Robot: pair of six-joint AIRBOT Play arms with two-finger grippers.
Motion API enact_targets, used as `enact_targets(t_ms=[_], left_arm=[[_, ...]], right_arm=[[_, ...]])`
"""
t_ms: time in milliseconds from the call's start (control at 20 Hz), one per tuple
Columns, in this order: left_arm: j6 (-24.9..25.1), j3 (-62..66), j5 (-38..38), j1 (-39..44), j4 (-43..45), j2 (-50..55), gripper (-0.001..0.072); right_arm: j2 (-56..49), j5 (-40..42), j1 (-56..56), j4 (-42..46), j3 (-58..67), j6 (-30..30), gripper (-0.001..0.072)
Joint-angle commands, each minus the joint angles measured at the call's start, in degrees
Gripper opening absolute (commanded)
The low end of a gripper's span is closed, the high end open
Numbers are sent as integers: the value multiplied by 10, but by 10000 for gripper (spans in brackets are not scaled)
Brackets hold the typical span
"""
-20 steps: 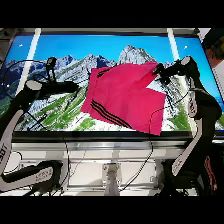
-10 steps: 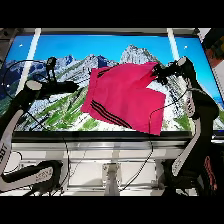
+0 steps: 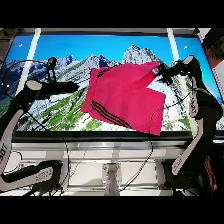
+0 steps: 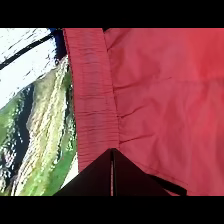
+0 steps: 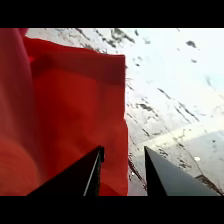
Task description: Fold the clothes and pants, and hang the long-sleeved shirts on hangers.
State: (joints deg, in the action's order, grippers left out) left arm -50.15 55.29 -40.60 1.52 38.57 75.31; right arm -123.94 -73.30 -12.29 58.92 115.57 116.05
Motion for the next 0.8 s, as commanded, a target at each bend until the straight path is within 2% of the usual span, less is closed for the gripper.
enact_targets(t_ms=[0, 300, 450, 750], left_arm=[[0, 0, -4, -1, 0, 0, 11], [0, 0, -11, -1, 0, 0, 12], [0, 0, -17, -1, 0, 0, 12], [0, 0, -17, -1, 0, 0, 11]], right_arm=[[-2, -26, -21, -48, -1, -43, 314], [-25, -34, -28, -179, -9, -112, 335], [-25, -69, -41, -182, -10, -139, 335], [-25, -48, -52, -157, -10, -120, 335]])
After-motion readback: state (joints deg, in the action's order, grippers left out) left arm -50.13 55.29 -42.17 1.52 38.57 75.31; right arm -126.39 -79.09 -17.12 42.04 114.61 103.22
